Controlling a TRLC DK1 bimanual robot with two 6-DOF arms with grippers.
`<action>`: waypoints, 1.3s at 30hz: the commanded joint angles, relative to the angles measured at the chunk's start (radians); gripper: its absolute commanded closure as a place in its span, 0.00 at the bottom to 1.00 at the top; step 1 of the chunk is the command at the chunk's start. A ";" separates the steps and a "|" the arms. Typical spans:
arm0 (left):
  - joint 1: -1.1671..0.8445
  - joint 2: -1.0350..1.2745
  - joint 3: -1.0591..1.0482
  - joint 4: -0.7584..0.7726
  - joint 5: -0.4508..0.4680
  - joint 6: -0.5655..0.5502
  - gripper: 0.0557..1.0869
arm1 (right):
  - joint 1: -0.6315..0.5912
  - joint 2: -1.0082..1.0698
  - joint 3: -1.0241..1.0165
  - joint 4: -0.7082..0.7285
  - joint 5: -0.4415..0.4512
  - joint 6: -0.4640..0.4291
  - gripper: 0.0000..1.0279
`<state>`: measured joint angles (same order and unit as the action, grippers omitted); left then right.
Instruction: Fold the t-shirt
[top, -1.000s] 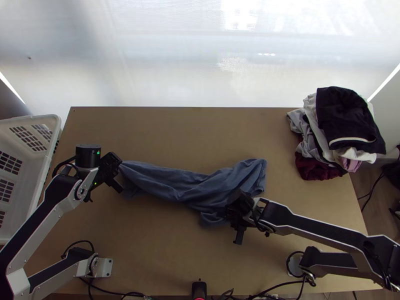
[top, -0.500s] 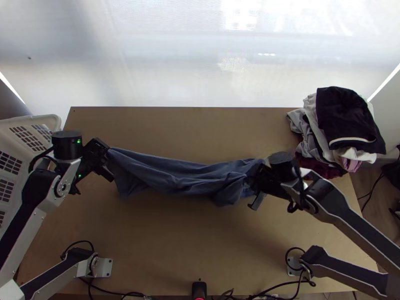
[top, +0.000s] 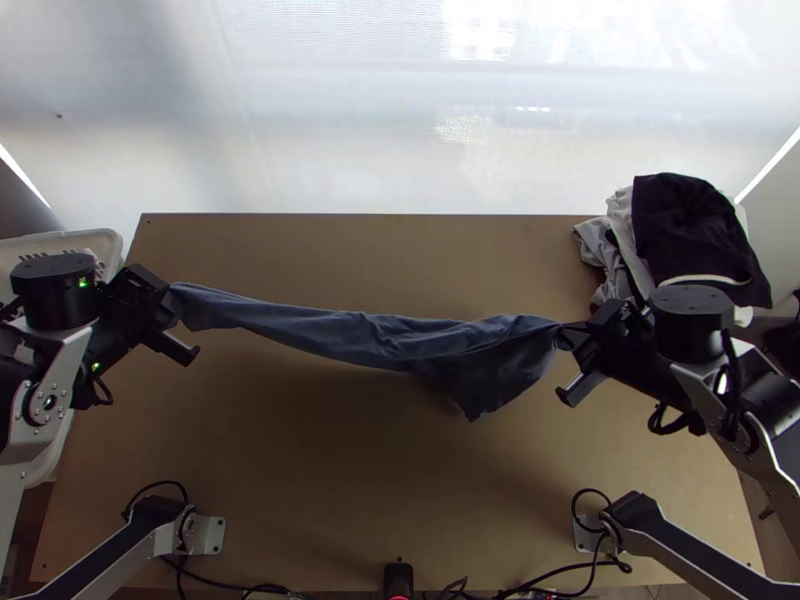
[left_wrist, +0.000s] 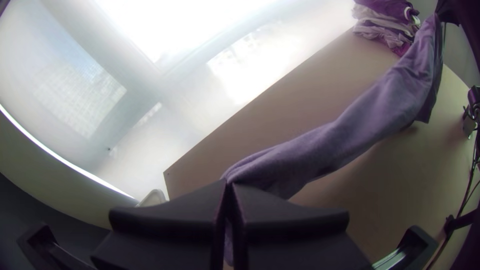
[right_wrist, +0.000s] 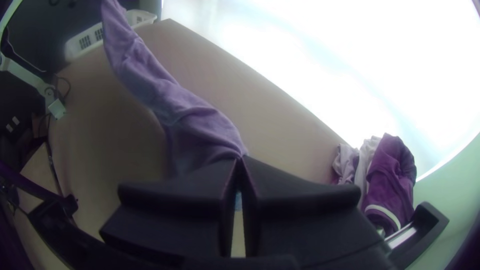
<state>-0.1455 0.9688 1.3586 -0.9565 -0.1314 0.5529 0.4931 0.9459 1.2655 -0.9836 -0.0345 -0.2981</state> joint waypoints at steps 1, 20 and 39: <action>0.000 -0.088 0.091 -0.154 0.003 -0.008 0.96 | -0.056 -0.073 0.084 -0.099 -0.001 0.034 0.97; 0.004 -0.200 0.297 -0.511 0.098 -0.044 0.96 | -0.096 -0.148 0.222 -0.412 -0.173 0.085 0.97; 0.055 -0.051 -0.420 0.211 0.130 0.055 0.96 | -0.251 0.136 -0.215 0.266 -0.160 0.066 0.97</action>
<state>-0.1463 0.8146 1.1336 -1.0157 -0.0029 0.5579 0.3294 0.9375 1.1267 -0.9565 -0.2005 -0.2203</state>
